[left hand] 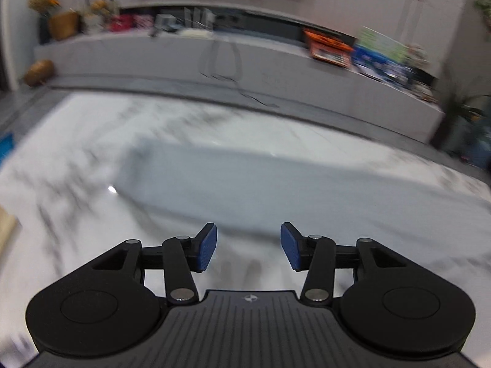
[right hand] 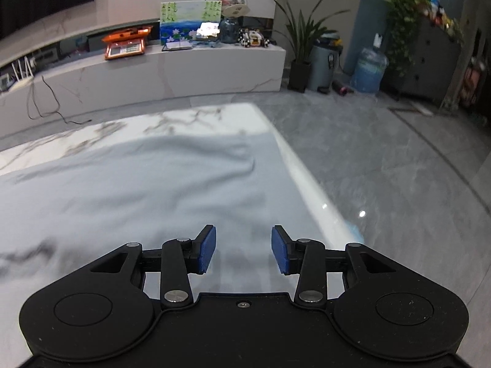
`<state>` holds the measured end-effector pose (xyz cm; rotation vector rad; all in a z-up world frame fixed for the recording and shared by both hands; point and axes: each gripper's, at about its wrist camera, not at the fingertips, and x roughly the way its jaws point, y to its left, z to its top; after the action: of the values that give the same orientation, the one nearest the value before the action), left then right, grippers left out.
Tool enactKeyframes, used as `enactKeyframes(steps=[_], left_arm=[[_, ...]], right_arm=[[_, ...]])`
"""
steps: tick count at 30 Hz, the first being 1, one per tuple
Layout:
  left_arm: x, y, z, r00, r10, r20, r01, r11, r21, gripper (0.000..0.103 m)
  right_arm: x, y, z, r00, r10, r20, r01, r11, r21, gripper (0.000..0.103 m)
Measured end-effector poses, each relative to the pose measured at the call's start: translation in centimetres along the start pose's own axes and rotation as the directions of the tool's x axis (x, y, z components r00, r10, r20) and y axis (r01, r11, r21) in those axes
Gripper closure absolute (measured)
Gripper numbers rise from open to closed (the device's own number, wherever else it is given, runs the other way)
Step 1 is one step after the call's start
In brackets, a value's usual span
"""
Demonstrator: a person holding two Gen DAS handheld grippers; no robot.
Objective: Fold clothes
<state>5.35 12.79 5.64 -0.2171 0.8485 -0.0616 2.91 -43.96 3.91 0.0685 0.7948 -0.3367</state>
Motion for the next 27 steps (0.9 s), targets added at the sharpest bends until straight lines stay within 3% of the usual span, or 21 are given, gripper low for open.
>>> enactKeyframes(steps=[4, 9, 27], left_arm=[[-0.3, -2.3, -3.6, 0.995, -0.092, -0.038, 0.093, 0.995, 0.024, 0.056], [0.1, -3.1, -5.2, 0.987, -0.151, -0.063, 0.15, 0.988, -0.025, 0.054], [1.2, -5.0, -7.1, 0.978, -0.205, -0.042, 0.203, 0.979, -0.028, 0.054]], right_arm=[[-1.7, -0.2, -3.1, 0.999, 0.023, -0.042, -0.023, 1.0, 0.003, 0.063], [-3.4, -0.3, -5.0, 0.998, 0.045, -0.045, -0.045, 0.999, -0.002, 0.063], [-3.9, -0.4, -6.2, 0.998, 0.06, -0.016, -0.061, 0.998, -0.018, 0.063]])
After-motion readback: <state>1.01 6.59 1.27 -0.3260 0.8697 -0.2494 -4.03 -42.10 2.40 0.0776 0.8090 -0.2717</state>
